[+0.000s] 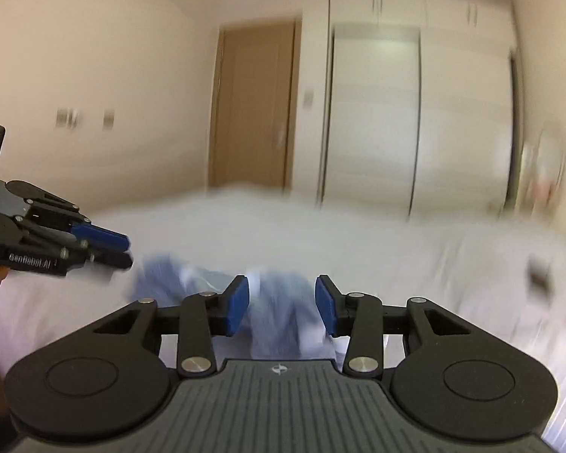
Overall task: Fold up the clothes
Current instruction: 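Lift the striped T-shirt with both grippers and lay it on the open bed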
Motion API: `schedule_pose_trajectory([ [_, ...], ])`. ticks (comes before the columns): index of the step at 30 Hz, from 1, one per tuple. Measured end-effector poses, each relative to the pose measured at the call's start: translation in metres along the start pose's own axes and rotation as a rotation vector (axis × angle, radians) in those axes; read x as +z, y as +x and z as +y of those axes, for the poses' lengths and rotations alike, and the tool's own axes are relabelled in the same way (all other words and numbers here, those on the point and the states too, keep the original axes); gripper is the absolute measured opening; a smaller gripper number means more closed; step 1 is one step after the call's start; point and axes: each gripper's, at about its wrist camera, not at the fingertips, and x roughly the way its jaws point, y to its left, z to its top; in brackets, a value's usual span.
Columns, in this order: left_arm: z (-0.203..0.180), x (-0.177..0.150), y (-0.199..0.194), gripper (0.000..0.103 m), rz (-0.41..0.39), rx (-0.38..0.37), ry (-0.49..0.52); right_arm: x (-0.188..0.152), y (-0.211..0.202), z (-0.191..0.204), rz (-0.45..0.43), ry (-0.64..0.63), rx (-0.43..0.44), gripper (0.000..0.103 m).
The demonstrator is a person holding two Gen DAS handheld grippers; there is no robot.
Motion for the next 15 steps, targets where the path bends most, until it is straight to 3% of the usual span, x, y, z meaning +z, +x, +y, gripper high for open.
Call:
schedule_pose_trajectory([
  [2, 0.006, -0.017, 0.009, 0.027, 0.044, 0.009, -0.041, -0.031, 0.004, -0.004, 0.07, 0.069, 0.01, 0.041],
  [5, 0.016, -0.018, 0.017, 0.028, 0.049, 0.015, -0.072, -0.061, 0.009, -0.014, 0.128, 0.157, 0.0, 0.043],
  [8, 0.017, -0.003, 0.028, 0.031, 0.021, 0.02, -0.055, -0.072, 0.012, -0.017, 0.138, 0.2, -0.045, 0.057],
  [10, 0.012, 0.011, 0.036, 0.037, -0.007, 0.015, -0.043, -0.069, 0.026, -0.023, 0.144, 0.214, -0.072, 0.063],
  [12, 0.008, 0.027, 0.043, 0.053, -0.033, 0.009, -0.038, -0.061, 0.051, -0.036, 0.155, 0.224, -0.094, 0.066],
  [15, 0.006, 0.039, 0.046, 0.062, -0.053, 0.005, -0.037, -0.059, 0.081, -0.056, 0.172, 0.272, -0.096, 0.066],
])
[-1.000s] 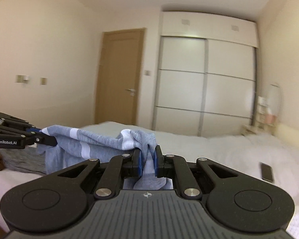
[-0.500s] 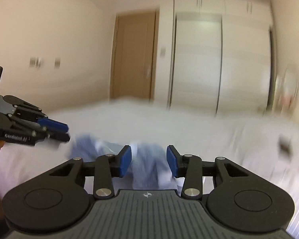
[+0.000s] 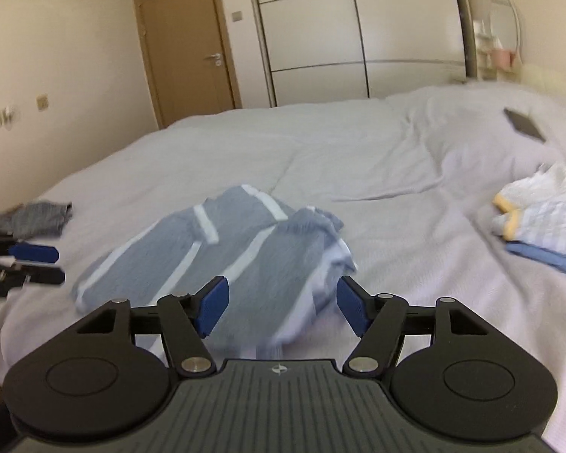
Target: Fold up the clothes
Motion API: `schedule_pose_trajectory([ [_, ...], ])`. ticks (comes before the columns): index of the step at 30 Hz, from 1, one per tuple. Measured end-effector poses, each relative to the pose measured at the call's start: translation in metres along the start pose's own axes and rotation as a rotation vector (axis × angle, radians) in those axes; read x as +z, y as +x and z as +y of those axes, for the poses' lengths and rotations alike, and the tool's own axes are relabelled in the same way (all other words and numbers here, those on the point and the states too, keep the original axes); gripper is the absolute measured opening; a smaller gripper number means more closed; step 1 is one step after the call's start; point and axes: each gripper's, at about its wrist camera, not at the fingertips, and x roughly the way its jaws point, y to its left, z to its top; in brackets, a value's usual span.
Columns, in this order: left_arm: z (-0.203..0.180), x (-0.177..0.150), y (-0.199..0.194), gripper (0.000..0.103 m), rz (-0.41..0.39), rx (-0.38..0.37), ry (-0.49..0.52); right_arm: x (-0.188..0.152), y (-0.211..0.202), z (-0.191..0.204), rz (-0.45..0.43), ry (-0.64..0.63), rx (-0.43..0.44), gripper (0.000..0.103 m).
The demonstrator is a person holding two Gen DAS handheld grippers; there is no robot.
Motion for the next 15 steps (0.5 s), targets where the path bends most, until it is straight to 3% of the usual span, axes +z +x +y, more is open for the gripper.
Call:
schedule_pose_trajectory([
  [2, 0.0, 0.005, -0.001, 0.065, -0.008, 0.005, -0.001, 0.01, 0.013, -0.006, 0.022, 0.017, -0.017, 0.05],
  [3, 0.002, 0.007, -0.004, 0.065, -0.011, 0.014, 0.0, 0.012, 0.019, -0.003, 0.025, 0.018, -0.016, 0.016],
  [4, 0.006, 0.008, -0.007, 0.066, -0.015, 0.027, -0.003, 0.014, 0.025, -0.001, 0.027, 0.018, -0.014, 0.004],
  [6, 0.018, 0.008, -0.017, 0.07, -0.023, 0.048, -0.042, 0.017, 0.02, 0.021, -0.002, -0.053, 0.02, 0.004],
  [10, 0.04, 0.006, -0.033, 0.07, -0.035, 0.066, -0.144, 0.004, -0.009, 0.081, -0.026, -0.223, 0.227, 0.003],
  [13, 0.042, 0.004, -0.038, 0.07, -0.04, 0.02, -0.202, -0.025, -0.023, 0.127, 0.04, -0.355, 0.389, 0.003],
  [15, 0.033, 0.004, -0.035, 0.07, -0.032, -0.034, -0.204, -0.054, -0.025, 0.15, 0.094, -0.45, 0.437, 0.003],
])
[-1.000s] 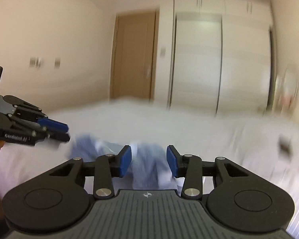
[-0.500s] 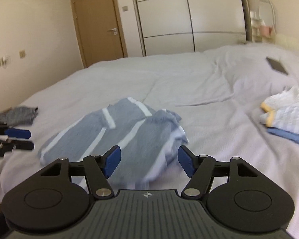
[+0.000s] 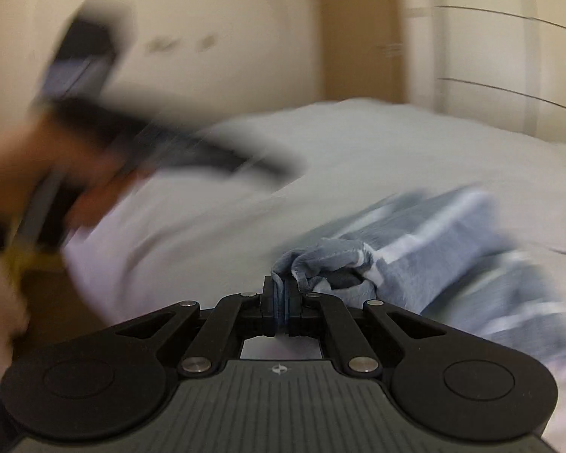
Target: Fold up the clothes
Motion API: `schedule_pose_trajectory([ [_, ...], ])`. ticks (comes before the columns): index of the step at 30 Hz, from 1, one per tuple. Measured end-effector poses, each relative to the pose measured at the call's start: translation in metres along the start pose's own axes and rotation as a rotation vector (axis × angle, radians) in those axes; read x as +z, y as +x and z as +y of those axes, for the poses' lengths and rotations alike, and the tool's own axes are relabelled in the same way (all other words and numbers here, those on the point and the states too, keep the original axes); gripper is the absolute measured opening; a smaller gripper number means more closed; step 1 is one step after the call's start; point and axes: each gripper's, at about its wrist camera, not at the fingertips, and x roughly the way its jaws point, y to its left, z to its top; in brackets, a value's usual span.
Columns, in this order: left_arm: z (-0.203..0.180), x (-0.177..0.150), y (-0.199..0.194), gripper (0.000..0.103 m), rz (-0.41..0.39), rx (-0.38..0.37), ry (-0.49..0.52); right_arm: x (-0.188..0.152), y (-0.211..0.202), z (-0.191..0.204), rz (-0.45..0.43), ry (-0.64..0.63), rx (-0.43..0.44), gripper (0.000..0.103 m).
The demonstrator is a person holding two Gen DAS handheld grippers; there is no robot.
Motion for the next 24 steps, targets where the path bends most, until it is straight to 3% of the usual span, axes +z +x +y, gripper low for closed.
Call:
schedule_pose_trajectory([
  [5, -0.042, -0.012, 0.029, 0.07, 0.078, -0.093, 0.095, -0.038, 0.01, 0.038, 0.101, -0.044, 0.107, 0.003],
  [8, -0.063, -0.021, 0.055, 0.069, 0.121, -0.047, 0.195, -0.05, 0.0, 0.041, 0.119, -0.035, 0.109, 0.007],
  [9, -0.067, -0.023, 0.064, 0.063, 0.137, -0.013, 0.231, -0.052, -0.005, 0.038, 0.12, -0.023, 0.095, 0.014],
  [10, -0.068, -0.025, 0.072, 0.027, 0.154, 0.032, 0.263, -0.053, -0.011, 0.034, 0.117, -0.005, 0.075, 0.02],
  [11, -0.066, -0.025, 0.076, 0.006, 0.162, 0.059, 0.27, -0.055, -0.017, 0.029, 0.115, 0.013, 0.056, 0.022],
  [15, -0.025, -0.013, 0.033, 0.006, 0.041, 0.071, 0.105, -0.055, -0.043, 0.002, 0.067, 0.08, -0.063, 0.026],
  [18, 0.021, -0.009, -0.014, 0.005, -0.035, 0.184, 0.002, -0.049, -0.064, -0.021, -0.008, 0.133, -0.154, 0.041],
  [20, 0.052, -0.018, -0.04, 0.005, -0.028, 0.244, -0.065, -0.044, -0.072, -0.037, -0.056, 0.163, -0.207, 0.046],
  [24, 0.086, -0.052, -0.068, 0.006, 0.032, 0.278, -0.174, -0.024, -0.065, -0.064, -0.092, 0.184, -0.248, 0.047],
])
